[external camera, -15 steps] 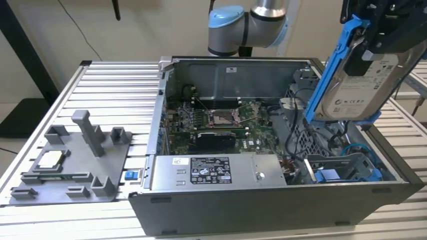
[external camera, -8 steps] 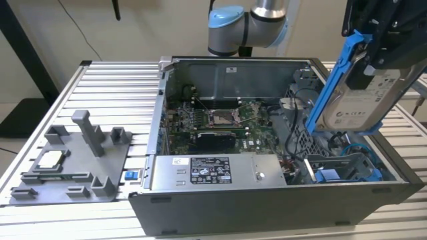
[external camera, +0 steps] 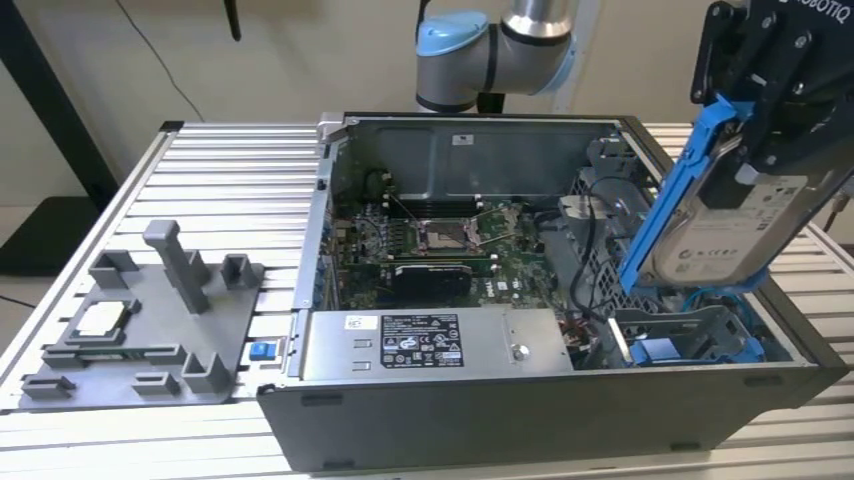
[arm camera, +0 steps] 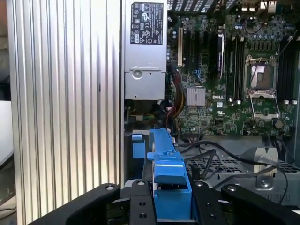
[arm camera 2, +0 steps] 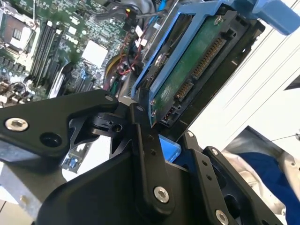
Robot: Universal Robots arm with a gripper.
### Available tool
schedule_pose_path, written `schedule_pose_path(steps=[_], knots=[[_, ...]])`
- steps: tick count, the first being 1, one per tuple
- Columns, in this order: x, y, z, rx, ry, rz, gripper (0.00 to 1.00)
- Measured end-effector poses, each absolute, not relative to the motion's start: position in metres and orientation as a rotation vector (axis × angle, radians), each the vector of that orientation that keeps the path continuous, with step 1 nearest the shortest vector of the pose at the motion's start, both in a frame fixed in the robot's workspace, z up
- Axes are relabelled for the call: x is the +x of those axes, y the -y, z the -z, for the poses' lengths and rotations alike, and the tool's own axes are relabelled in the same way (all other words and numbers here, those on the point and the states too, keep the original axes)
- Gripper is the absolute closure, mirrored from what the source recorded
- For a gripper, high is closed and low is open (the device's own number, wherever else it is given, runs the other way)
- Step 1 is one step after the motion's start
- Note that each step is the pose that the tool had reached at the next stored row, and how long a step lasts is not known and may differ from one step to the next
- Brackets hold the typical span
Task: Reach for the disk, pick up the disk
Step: 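Pick up the disk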
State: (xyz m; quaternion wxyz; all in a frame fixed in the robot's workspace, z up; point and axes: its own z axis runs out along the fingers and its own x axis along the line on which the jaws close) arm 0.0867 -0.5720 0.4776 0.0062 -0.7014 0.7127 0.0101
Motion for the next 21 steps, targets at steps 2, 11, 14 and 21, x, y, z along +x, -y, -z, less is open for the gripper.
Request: schedule_pose_path(steps=[2, 11, 14, 21], knots=[[0.088, 0.576, -0.474, -2.195, -2.230, -0.031, 1.00], [0.091, 0.589, -0.463, -2.195, -2.230, -0.031, 1.00], [0.091, 0.589, -0.463, -2.195, -2.230, -0.031, 1.00], [0.092, 0.590, -0.459, -2.195, -2.230, -0.032, 1.00]])
